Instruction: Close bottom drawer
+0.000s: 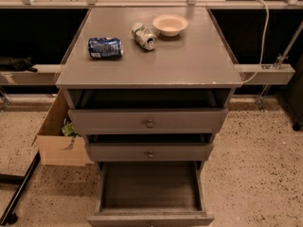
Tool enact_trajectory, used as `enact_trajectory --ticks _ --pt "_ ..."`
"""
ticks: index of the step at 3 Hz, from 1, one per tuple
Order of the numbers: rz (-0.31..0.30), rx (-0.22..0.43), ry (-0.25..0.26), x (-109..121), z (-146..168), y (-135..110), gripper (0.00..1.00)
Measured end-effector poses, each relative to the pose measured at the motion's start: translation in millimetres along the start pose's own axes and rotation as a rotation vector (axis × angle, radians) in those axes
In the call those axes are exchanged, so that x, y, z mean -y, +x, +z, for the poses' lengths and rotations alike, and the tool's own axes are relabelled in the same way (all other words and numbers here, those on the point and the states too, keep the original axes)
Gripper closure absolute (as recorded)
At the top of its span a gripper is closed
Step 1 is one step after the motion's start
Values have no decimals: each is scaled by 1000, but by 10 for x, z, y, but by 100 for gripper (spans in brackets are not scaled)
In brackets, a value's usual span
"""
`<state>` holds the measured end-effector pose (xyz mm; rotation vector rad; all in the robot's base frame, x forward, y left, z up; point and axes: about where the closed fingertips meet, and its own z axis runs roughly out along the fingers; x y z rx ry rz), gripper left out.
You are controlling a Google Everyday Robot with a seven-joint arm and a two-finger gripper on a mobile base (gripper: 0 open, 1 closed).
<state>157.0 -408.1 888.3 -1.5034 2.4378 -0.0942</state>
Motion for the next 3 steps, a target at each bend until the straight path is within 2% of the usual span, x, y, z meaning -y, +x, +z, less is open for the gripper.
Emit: enact_trajectory --ticks 1,2,3 --pt "85 -23 -46 -502 -119 419 0" --pt "84 -23 -46 -496 -115 415 0" --pt "-22 -27 -112 -493 249 -144 0"
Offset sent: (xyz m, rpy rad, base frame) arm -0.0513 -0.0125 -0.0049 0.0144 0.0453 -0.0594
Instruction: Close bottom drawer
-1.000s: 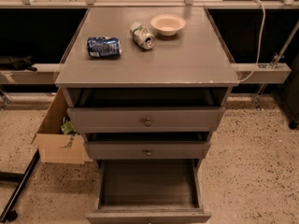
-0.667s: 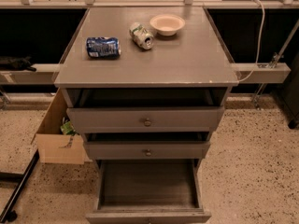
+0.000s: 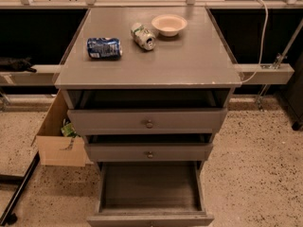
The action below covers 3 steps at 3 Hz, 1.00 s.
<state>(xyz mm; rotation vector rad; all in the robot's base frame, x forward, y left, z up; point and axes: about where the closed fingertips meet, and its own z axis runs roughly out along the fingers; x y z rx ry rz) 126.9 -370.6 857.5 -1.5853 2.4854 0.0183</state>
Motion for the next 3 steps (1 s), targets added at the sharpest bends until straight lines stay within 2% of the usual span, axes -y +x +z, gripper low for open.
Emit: enact_trajectory --ticks 1,2,3 --pt "-107 17 -115 -183 492 -553 0" --pt "-170 33 -200 -229 970 -1084 0" --pt "-188 51 -210 -162 1104 -1341 0"
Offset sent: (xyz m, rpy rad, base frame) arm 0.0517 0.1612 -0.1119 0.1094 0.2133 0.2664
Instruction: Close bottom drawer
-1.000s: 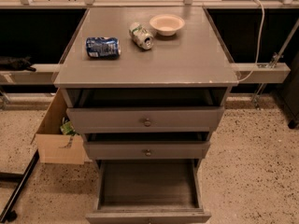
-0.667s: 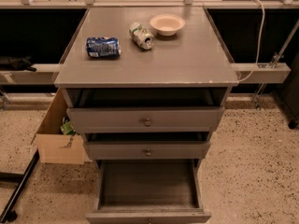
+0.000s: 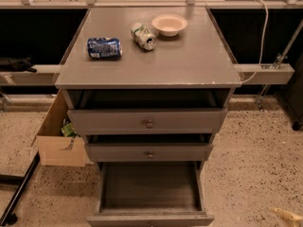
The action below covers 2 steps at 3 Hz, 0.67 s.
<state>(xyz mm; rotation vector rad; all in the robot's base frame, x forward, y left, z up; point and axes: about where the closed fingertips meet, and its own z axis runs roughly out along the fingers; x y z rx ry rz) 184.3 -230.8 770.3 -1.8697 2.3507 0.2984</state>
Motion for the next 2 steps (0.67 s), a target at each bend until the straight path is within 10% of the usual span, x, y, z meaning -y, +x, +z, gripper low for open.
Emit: enact_trajectory --ticks 2 --pt "37 8 -66 290 299 -280 0"
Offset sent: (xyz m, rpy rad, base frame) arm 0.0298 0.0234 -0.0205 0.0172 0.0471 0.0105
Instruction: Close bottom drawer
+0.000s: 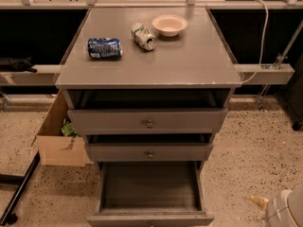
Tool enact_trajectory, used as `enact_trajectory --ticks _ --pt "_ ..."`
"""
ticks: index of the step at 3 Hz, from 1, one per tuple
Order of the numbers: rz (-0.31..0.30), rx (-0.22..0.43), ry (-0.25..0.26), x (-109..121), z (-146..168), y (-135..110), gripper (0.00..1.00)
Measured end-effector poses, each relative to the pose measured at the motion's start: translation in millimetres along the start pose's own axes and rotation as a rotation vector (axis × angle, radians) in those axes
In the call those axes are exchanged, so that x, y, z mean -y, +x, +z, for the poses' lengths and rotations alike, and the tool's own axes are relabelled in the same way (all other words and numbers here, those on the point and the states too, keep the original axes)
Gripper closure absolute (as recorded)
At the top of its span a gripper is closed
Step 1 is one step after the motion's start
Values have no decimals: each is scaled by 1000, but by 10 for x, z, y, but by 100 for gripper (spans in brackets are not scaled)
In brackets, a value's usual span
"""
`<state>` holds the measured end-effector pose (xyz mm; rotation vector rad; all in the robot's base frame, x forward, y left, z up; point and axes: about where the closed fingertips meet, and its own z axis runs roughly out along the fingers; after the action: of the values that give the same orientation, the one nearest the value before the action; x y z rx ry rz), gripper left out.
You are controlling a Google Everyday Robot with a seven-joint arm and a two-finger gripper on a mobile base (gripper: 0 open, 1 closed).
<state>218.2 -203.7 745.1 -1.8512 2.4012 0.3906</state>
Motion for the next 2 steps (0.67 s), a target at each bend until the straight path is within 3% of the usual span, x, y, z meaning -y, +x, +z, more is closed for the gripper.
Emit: enact_trajectory --ticks 1,2 --pt "0 0 0 0 0 0 0" --pt "-11 -1 -40 141 234 -190 0"
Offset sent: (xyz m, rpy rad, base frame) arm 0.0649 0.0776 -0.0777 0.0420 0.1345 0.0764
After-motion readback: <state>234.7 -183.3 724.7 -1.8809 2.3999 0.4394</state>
